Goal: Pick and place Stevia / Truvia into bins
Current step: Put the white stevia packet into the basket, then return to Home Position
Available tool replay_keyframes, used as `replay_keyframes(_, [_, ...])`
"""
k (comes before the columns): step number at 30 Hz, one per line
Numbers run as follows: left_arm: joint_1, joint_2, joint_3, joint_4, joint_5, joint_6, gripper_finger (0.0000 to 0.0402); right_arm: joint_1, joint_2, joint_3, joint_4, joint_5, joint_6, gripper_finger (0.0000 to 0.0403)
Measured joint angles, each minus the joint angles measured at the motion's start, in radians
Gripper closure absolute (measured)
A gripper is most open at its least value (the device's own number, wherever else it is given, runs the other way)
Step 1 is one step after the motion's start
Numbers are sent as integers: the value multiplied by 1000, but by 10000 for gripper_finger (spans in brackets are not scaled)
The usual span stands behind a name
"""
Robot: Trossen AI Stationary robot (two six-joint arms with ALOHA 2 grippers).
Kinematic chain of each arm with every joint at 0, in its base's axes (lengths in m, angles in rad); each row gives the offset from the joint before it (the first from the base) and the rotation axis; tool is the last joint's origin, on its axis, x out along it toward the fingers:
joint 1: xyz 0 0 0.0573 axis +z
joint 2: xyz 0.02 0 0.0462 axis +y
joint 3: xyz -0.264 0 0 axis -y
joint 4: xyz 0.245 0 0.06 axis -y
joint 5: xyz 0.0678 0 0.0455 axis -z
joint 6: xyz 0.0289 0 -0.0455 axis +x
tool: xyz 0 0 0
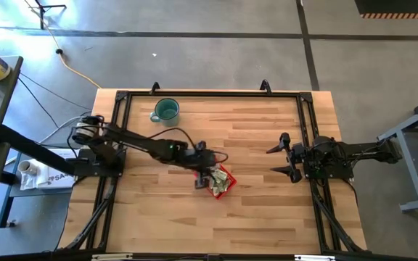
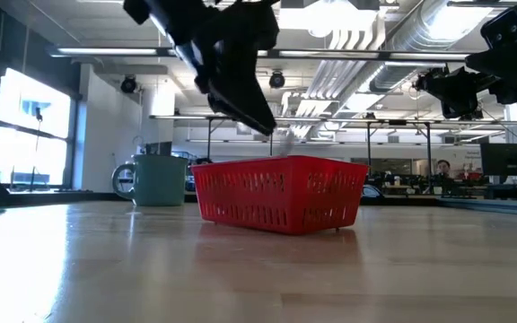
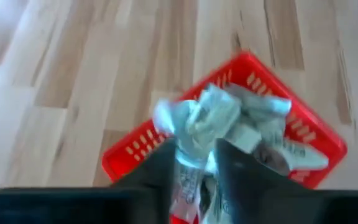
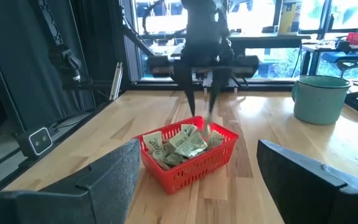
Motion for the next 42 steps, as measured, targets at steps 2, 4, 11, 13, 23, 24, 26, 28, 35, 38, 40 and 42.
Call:
replay_keyframes(2, [8, 3, 40, -59, 0, -30, 211, 0, 0, 0, 0, 0, 0, 91])
replay_keyframes(4, [9, 1, 94, -186, 9, -62, 160, 0, 0, 0, 0, 0, 0, 91])
replay_keyframes(11, [-63, -56, 338, -869, 168, -221, 45, 0, 0, 0, 0, 0, 0, 91])
replay_keyframes(13, [-114, -84, 396, -965, 137, -310, 25, 0, 2, 0, 0, 0, 0, 91])
replay_keyframes(23, [-563, -374, 237, -941, -425, -1016, 24, 0, 6, 0, 0, 0, 0, 91])
replay_keyframes(24, [-591, -424, 173, -891, -471, -1032, 27, 0, 6, 0, 0, 0, 0, 91])
replay_keyframes(26, [-614, -531, 37, -744, -541, -994, 31, 0, 6, 0, 0, 0, 0, 91])
replay_keyframes(28, [-592, -650, -110, -530, -566, -861, 34, 0, 6, 0, 0, 0, 0, 91])
replay_keyframes(35, [-302, -1012, -611, 183, -129, -322, 35, 0, 6, 0, 0, 0, 0, 91])
replay_keyframes(38, [-162, -1139, -688, 167, 79, -230, 35, 0, 6, 0, 0, 0, 0, 91])
replay_keyframes(40, [-77, -1206, -694, 104, 196, -162, 37, 0, 6, 0, 0, 0, 0, 91])
replay_keyframes(42, [3, -1264, -694, 40, 298, -102, 38, 0, 6, 0, 0, 0, 0, 91])
